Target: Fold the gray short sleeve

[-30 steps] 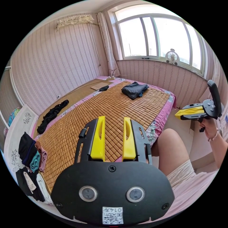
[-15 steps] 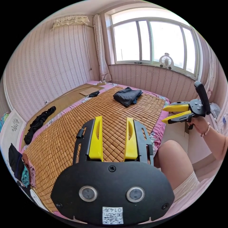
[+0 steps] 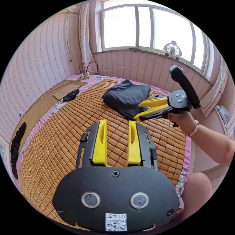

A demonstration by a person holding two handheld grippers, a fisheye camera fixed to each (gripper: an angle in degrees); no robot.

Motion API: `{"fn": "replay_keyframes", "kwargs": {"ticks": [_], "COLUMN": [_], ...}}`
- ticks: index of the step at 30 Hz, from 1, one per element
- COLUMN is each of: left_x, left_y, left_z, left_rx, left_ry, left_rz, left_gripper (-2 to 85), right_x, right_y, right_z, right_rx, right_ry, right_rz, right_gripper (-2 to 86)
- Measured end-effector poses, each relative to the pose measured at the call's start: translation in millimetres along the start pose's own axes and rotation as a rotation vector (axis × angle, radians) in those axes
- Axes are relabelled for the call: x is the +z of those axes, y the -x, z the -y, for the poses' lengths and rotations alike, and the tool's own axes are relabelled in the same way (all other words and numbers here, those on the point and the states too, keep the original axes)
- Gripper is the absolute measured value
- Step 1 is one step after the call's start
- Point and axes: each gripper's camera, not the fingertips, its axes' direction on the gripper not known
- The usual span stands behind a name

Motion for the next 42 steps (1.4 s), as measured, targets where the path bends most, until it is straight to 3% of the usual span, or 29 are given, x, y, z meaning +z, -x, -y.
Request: {"fn": "replay_keyframes", "kwargs": {"ticks": [8,14,20,23,26,28,31,33,37,42], "left_x": [109,126,20,-53,-132,-181,-199,-215,-263,-326], "left_y": [24,13,31,30,19,1,-17,-19,-8,-7], "left_z": [68,73,65,41,-17,-92,-192,-239,-299,-295], "left_rx": [-0.08,-0.012,0.052,0.1,0.105,0.087,-0.049,-0.187,-0.407,-0.376], "left_ry": [0.059,0.139,-0.024,-0.069,-0.064,0.006,0.182,0.211,0.27,0.281], "left_rz": [-0.043,-0.084,-0.151,-0.16,-0.214,-0.213,-0.152,-0.109,-0.013,0.157], "left_gripper": [13.0,1.8,-0.4,-0.7,-0.8,-0.7,-0.5,-0.6,-0.6,3.1], "right_x": [53,38,-48,-87,-116,-109,-63,-54,-71,-72], "right_y": [-20,-21,23,56,100,145,192,208,229,294], "right_z": [12,13,9,-6,-47,-89,-133,-152,-161,-131], "right_rx": [0.012,-0.048,-0.193,-0.259,-0.301,-0.317,-0.291,-0.272,-0.214,-0.359], "right_ry": [-0.006,-0.077,-0.237,-0.23,-0.206,-0.09,0.171,0.245,0.227,0.239], "right_rz": [-0.11,-0.043,-0.093,0.035,0.297,0.46,0.52,0.495,0.461,0.465], "right_gripper": [5.5,2.4,1.8,1.6,1.8,2.0,2.6,3.1,4.2,8.9]}}
